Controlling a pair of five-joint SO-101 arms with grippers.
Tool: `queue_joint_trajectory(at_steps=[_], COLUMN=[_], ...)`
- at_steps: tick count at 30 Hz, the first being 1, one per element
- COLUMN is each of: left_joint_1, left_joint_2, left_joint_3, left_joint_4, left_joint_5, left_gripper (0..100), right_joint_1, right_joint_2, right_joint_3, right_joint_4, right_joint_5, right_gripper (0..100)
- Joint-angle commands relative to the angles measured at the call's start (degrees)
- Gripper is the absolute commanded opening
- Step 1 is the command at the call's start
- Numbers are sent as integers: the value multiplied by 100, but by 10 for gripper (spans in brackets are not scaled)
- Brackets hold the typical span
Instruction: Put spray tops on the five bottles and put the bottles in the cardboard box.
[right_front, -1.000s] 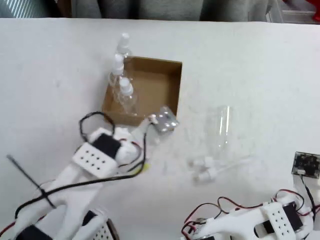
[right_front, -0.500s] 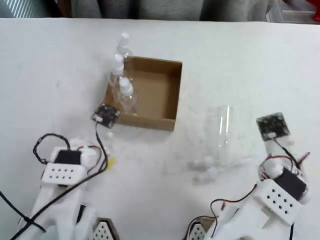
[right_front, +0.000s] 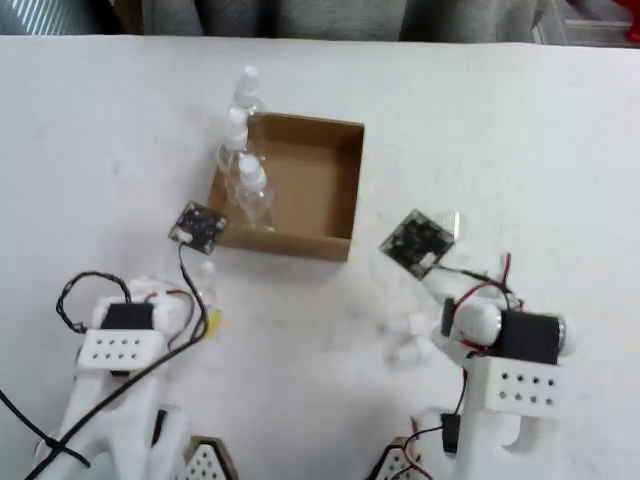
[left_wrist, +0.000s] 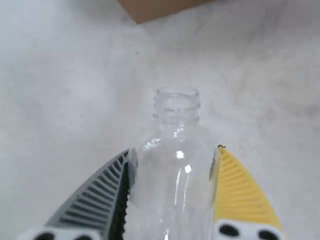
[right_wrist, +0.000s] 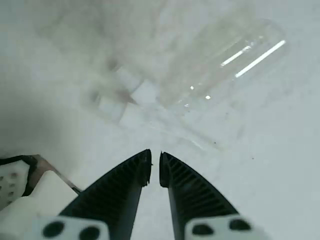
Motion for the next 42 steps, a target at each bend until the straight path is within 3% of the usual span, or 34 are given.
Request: queue_joint_trajectory(at_steps=[1, 4, 9, 13, 17, 23, 29, 38, 42], left_joint_1=[-48, -48, -48, -48, -57, -57, -48, -40, -40], left_joint_2=[-163, -163, -163, -171, -171, -171, -171, -171, -180], left_joint_3=[-44, -35, -26, -26, -26, -26, -26, -26, -26], left_joint_4=[-123, -123, -123, -123, -123, -123, -123, -123, -123], left_joint_5=[26, 26, 26, 26, 18, 18, 18, 9, 9], left_gripper=[173, 173, 173, 173, 173, 173, 173, 173, 173], right_joint_1=[-391, -558, -690, -655, -690, -699, -699, -919, -1112], right_joint_2=[673, 1525, 2457, 2633, 2633, 2686, 2686, 2695, 2695], right_joint_3=[-334, -624, -897, -800, -510, 176, 712, 897, 1222], right_joint_4=[84, 92, 22, -277, -523, -1218, -2123, -2273, -2668], right_joint_5=[70, 141, 1319, 1978, 2541, 3156, 3174, 3024, 2848], right_gripper=[18, 18, 19, 36, 138, 145, 146, 146, 206])
